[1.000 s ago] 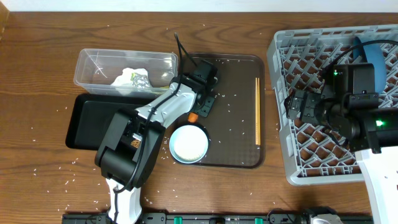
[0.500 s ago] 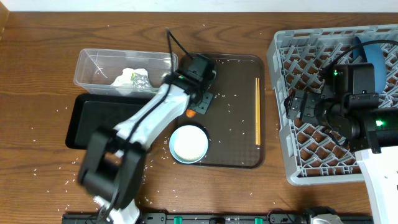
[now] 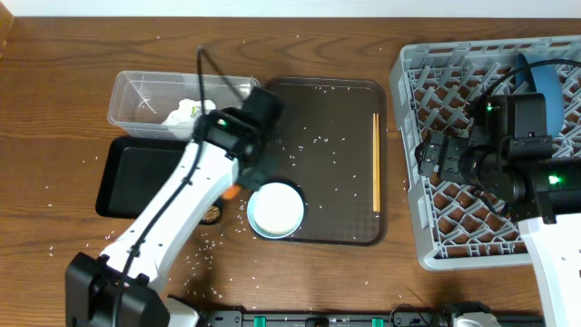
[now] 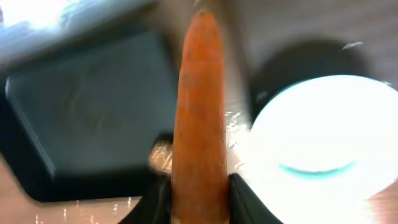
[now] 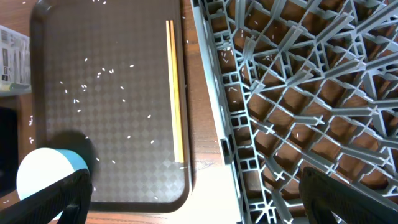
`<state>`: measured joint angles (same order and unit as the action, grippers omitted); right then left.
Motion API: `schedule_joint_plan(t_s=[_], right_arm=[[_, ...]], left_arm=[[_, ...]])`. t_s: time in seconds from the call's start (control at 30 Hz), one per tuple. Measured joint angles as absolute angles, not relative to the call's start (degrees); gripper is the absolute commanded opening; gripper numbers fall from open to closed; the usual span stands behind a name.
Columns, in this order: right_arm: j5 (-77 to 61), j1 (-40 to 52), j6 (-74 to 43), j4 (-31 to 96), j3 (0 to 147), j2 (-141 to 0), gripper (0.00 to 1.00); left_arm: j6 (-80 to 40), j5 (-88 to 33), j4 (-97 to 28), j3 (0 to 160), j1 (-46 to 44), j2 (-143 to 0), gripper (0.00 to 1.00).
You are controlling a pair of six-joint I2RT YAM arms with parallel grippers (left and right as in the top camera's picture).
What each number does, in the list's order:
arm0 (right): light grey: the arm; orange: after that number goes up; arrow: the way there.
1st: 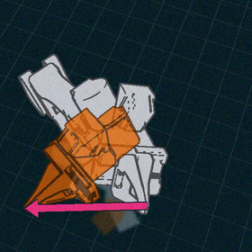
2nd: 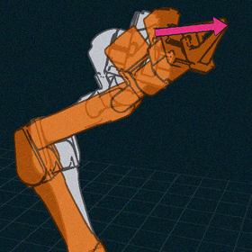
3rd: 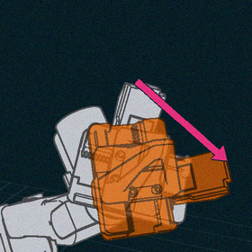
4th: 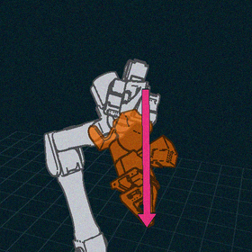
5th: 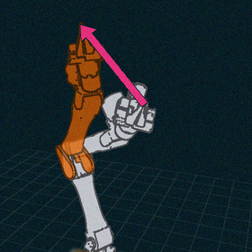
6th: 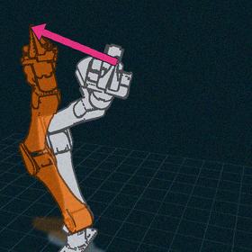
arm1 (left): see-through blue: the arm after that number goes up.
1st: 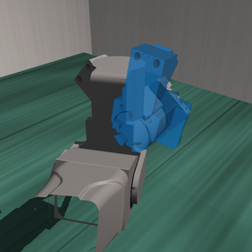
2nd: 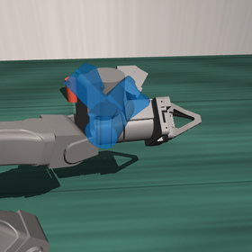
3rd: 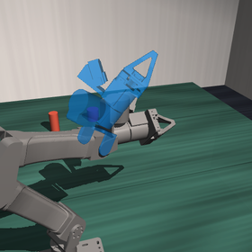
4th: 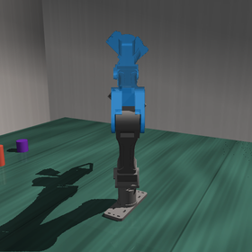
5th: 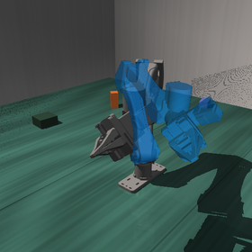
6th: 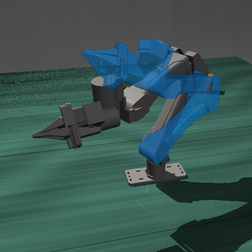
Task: Sort waste into correct bins and load items into the dishwasher rack
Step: 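Move the carrot with the left gripper and drop it on the black tray, then grasp the rim of the teal rice bowl with the left gripper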
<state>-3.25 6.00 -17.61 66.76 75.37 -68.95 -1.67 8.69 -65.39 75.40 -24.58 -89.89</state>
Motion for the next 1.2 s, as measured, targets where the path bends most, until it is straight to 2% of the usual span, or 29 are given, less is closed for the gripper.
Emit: schedule_joint_plan(t_s=[0.1,0.3,0.33,0.37,0.4,0.5,0.7,0.9,1.2], right_arm=[[-3.2,6.0,-17.6,66.7,75.4,-68.9,0.99],[-3.2,6.0,-17.6,66.6,75.4,-68.9,0.99],[-3.2,6.0,-17.6,66.6,75.4,-68.9,0.99],[-3.2,6.0,-17.6,66.6,75.4,-68.9,0.99],[-3.2,6.0,-17.6,66.6,75.4,-69.0,0.99],[-3.2,6.0,-17.6,66.6,75.4,-68.9,0.99],[-3.2,6.0,-17.6,66.6,75.4,-69.0,0.99],[-3.2,6.0,-17.6,66.1,75.4,-68.9,0.99],[-3.2,6.0,-17.6,63.3,75.4,-68.9,0.99]], left_arm=[[-5.5,9.9,-65.4,73.2,-20.8,-89.9,0.24],[-12.4,10.7,-56.9,64.5,-14.2,-89.9,0.25],[-13.2,10.7,-54.9,63.1,-13.6,-89.9,0.30],[-13.6,10.7,-53.4,61.9,-13.3,-89.9,0.40],[-13.8,10.7,-52.2,60.8,-13.1,-89.9,0.46],[-15.1,10.7,-50.7,58.9,-13.1,-89.9,0.54],[-15.2,10.2,-52.3,59.5,-13.1,-89.8,0.55],[-13.1,0.9,-53.7,62.5,-13.7,-84.6,0.55],[-8.0,-5.7,-51.7,63.5,-27.2,-77.0,0.56]])
